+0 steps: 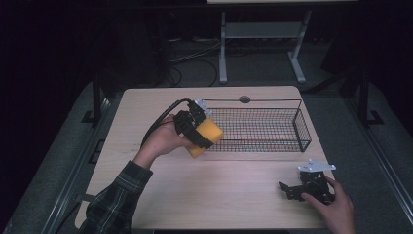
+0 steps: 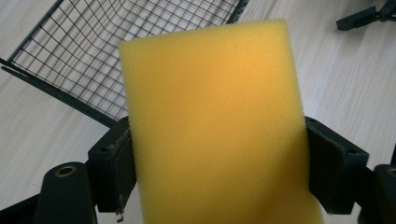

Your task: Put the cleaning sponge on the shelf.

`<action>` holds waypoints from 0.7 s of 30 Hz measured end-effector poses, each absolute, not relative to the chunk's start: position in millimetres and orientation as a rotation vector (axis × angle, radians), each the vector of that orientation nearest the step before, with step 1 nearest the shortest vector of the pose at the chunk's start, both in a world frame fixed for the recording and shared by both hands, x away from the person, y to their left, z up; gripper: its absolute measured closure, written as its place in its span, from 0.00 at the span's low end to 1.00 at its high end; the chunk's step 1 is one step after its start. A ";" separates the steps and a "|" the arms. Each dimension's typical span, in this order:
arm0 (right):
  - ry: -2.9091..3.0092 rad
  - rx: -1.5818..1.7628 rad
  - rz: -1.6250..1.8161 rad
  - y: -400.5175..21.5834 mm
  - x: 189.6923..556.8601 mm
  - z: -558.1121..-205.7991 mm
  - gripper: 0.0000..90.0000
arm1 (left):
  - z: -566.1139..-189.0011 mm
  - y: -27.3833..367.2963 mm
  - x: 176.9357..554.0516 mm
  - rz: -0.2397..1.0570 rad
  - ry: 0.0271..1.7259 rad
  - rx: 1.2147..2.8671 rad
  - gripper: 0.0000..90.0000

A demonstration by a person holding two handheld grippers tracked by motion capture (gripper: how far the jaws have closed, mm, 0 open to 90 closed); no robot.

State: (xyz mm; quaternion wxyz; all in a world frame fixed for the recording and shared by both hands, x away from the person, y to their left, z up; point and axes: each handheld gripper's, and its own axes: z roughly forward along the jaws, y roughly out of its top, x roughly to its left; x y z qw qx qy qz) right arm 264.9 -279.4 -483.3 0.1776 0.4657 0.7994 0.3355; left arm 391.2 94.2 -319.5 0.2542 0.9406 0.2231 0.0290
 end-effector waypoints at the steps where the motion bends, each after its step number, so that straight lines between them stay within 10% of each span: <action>1: 2.262 1.318 0.949 -279.4 264.9 -483.3 0.01 | -319.5 92.4 393.4 0.081 0.606 2.557 0.24; 21: 2.262 1.318 0.949 -279.4 264.9 -483.3 0.01 | -323.5 68.0 431.6 0.122 0.603 2.569 0.24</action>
